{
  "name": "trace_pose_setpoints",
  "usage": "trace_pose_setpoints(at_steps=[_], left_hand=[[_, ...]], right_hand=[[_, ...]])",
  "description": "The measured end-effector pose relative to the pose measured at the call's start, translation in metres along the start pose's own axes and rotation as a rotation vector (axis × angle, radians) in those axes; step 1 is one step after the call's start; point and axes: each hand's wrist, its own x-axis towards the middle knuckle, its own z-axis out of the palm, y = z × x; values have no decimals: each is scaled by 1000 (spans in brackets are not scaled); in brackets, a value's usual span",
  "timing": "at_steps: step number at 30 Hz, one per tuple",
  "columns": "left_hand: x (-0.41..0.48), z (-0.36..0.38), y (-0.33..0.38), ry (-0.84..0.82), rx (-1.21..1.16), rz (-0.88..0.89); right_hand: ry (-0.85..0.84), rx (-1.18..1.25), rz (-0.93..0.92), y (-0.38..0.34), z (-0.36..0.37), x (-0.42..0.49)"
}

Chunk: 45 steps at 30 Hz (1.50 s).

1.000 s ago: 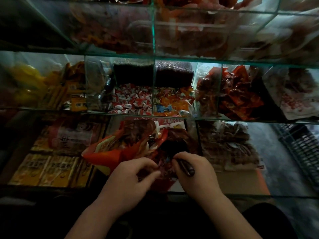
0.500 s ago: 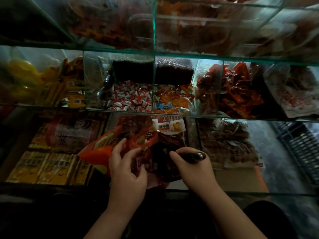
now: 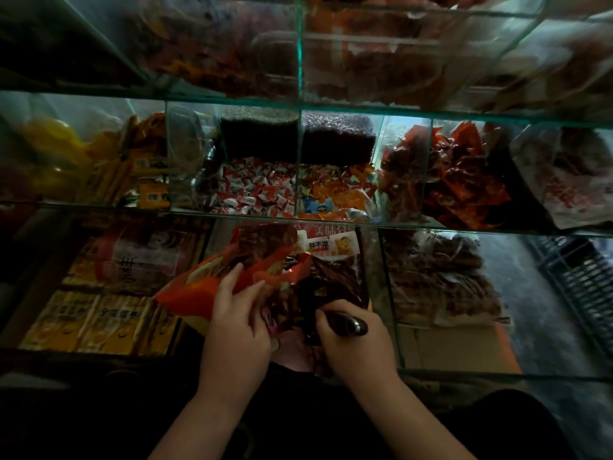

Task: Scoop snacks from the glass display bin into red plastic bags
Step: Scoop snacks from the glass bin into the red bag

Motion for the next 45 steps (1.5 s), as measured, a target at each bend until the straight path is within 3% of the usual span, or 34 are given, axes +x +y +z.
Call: trace_pose_setpoints(at_steps=[3,8,13,19,27,30,34,37,45], left_hand=[[0,0,4,-70,13,3],[-2,-8,5,-52,-55,-22],[-4,-9,8,0,-114,-54],[-5,-14,13,4,-71,7],[-4,-6,23,42,-16,226],[0,1,28,-42,46,289],[10,18,34,-263,206,215],[15,30,41,-328,205,153],[18,34,59,-88,53,294]], right_hand=[[19,213,29,-6,-1,2],[139,636,274,-5,-24,-7],[94,595,303,-3,-24,-12],[224,726,325,-2,-38,-14],[212,858,346,2,-77,-27],[183,977,361,-4,-94,-34],[171,1046,284,-11,-111,-40],[135,1050,236,-15,-123,-44],[98,1132,122,-21,-150,-52]])
